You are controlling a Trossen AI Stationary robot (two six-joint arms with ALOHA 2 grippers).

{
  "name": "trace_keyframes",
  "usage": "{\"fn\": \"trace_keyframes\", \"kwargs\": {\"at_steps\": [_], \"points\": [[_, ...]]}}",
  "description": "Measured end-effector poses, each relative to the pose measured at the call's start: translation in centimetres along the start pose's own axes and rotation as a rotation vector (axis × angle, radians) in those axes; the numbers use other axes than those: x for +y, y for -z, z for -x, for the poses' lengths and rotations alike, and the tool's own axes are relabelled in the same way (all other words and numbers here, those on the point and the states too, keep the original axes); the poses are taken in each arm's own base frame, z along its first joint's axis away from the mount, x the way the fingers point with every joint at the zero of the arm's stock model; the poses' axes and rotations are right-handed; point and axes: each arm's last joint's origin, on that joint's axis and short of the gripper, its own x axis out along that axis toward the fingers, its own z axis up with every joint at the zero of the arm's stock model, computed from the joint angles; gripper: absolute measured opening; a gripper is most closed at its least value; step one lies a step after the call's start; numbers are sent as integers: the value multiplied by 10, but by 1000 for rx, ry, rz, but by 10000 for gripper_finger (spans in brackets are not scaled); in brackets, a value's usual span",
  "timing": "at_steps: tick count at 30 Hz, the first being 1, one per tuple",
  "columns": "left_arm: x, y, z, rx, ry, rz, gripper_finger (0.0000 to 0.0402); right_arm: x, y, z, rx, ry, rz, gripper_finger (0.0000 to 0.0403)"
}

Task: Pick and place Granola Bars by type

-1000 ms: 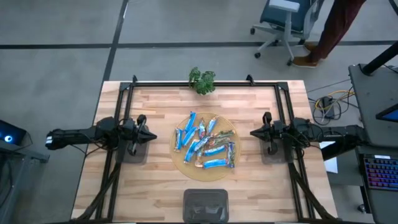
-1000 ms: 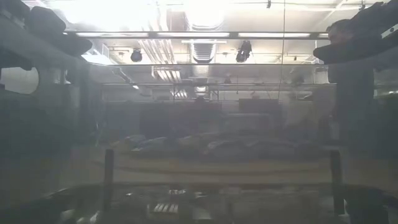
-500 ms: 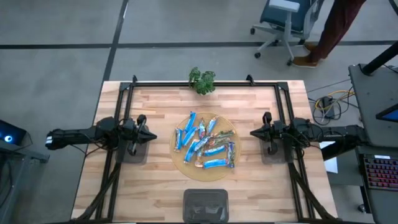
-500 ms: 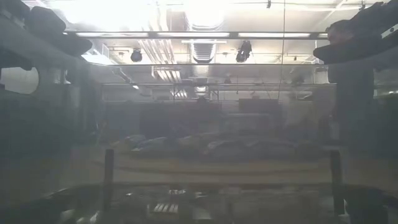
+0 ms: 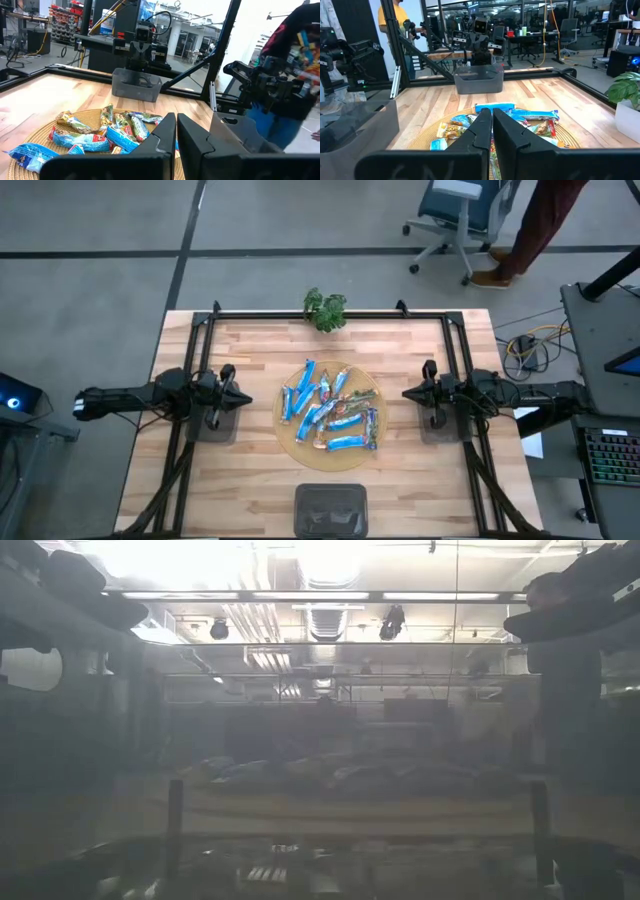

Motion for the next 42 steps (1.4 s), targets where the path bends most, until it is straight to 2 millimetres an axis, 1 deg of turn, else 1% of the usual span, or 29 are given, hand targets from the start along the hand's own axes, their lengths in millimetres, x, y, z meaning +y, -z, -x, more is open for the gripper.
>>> {"fn": "trace_keyframes", "kwargs": {"at_steps": [27,33,38,42], "points": [[0,0,0,0,0,0,0,0,0,0,0,0,0,9],[0,0,0,0,0,0,0,0,0,0,-1,-1,-120,9],[0,0,0,-1,0,0,0,0,0,0,0,0,-119,9],[1,0,0,-10,-51,-11,0,0,0,0,1,0,-121,9]]}}
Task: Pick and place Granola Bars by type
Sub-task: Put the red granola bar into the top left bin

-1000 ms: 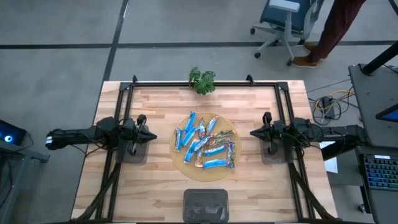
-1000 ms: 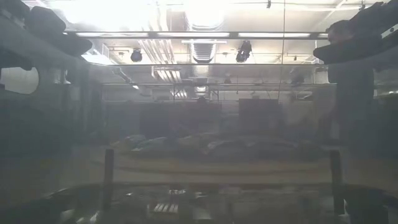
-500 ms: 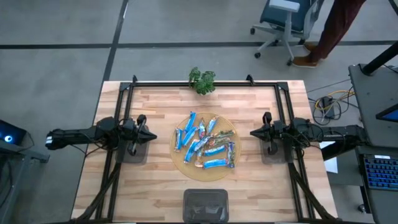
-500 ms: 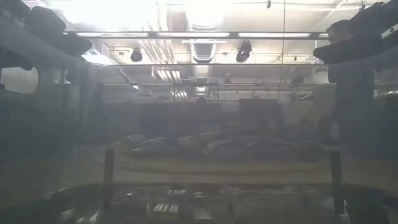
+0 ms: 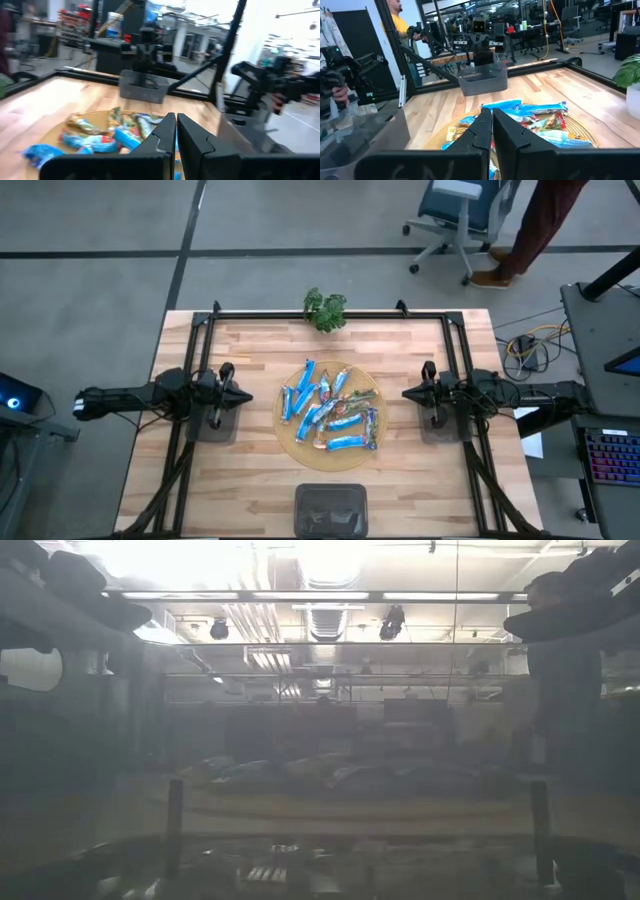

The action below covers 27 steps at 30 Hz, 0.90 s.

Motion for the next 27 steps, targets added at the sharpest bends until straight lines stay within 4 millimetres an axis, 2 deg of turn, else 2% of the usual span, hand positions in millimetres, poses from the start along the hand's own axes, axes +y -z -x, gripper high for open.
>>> {"fn": "trace_keyframes", "kwargs": {"at_steps": [12,15,20,23,27], "points": [[0,-9,0,-109,-26,241,0,-1,-1,0,-18,32,-50,9],[-1,-16,1,-188,-36,280,0,-2,-6,0,-81,86,-137,9],[-3,-29,4,-328,-6,305,0,1,-22,3,-265,63,-269,9],[-8,-45,9,-413,25,299,0,4,-36,7,-409,13,-260,9],[-16,-76,18,-498,34,206,0,8,-54,14,-556,-28,-225,8]]}}
